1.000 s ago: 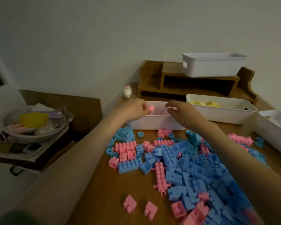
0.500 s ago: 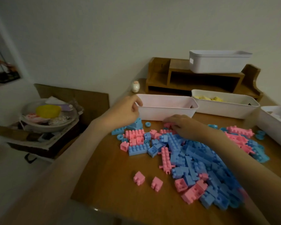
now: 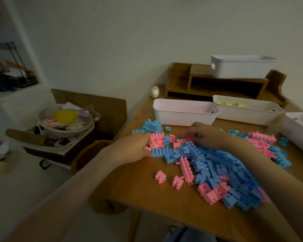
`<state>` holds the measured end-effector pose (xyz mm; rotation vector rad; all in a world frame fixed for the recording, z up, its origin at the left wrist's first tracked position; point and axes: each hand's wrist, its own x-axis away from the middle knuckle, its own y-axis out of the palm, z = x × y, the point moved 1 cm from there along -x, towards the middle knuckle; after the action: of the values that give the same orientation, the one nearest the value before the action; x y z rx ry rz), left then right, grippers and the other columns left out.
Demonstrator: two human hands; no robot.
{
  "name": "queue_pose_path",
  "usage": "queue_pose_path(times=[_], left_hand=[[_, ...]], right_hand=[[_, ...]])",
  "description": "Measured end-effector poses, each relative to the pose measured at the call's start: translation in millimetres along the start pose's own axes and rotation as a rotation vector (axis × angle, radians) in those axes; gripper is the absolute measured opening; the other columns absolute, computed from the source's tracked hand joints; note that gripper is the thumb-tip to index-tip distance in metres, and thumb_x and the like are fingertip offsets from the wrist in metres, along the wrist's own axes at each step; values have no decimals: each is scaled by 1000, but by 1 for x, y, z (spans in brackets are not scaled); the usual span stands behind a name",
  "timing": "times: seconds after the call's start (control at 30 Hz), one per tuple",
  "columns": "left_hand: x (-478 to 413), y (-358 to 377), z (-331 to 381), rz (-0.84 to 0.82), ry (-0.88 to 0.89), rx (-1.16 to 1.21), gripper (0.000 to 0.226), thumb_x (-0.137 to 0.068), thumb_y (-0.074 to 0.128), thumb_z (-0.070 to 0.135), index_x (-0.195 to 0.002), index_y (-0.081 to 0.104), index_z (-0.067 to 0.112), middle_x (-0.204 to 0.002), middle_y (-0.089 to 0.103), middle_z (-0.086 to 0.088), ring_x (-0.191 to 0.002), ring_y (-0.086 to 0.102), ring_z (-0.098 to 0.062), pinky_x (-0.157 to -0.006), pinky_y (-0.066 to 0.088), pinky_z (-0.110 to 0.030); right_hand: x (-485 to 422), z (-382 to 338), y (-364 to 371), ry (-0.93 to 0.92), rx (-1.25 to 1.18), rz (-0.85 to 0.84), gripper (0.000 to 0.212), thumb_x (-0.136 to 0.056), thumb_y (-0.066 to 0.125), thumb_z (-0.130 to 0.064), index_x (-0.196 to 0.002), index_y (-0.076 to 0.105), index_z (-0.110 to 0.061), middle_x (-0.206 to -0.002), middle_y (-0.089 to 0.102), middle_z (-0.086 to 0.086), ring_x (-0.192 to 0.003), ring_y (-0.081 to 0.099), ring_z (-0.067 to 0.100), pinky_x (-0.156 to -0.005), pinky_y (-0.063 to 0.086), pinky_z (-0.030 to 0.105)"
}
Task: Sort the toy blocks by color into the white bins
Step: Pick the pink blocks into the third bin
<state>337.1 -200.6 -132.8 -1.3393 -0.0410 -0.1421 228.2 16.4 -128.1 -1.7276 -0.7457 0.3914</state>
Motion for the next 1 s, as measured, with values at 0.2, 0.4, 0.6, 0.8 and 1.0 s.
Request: queue_pose_path(times=[0.2,0.4,0.6,0.8,1.0], left_hand=[[2,-4,-2,81,23,43,8,-90,58,32,-89,52,27,-89,50,8,-83,52,-8,-68,39,-22],[-2,-8,0,203,-36,163,13,-90,57,28,-89,44,26,-85,54,6,-71,51,-7,-53,30,-20],[-13,-5,5,103,5,119,26,-96,45,20,-119,48,31,-110,53,4,-91,53,-7,-71,44,-20],[-19,-5,11,-8,-3,54,24,-95,45,23,-117,48,31,-123,37,1,-103,42,-10,-81,39,-26],[-23,-7,11,-30,-1,58,16,-91,55,38,-99,48,27,-110,48,3,-97,50,-11,-79,43,-27]], right_hand=[[1,-1,0,31,18,18,23,-95,51,-26,-116,59,-31,-113,49,-1,-95,49,10,-82,39,21],[-2,-5,0,36,82,-27,30,-95,51,-24,-125,58,-25,-122,55,0,-107,51,14,-88,37,21],[-3,-5,-2,39,17,16,23,-93,54,-21,-116,59,-21,-114,54,-3,-98,47,9,-82,37,20],[-1,-3,-3,66,-134,20,15,-91,58,-19,-104,54,-23,-103,57,-5,-83,60,9,-66,50,18],[1,-3,-6,60,-254,83,27,-89,59,-16,-110,47,-26,-100,50,-7,-78,60,11,-52,49,13]])
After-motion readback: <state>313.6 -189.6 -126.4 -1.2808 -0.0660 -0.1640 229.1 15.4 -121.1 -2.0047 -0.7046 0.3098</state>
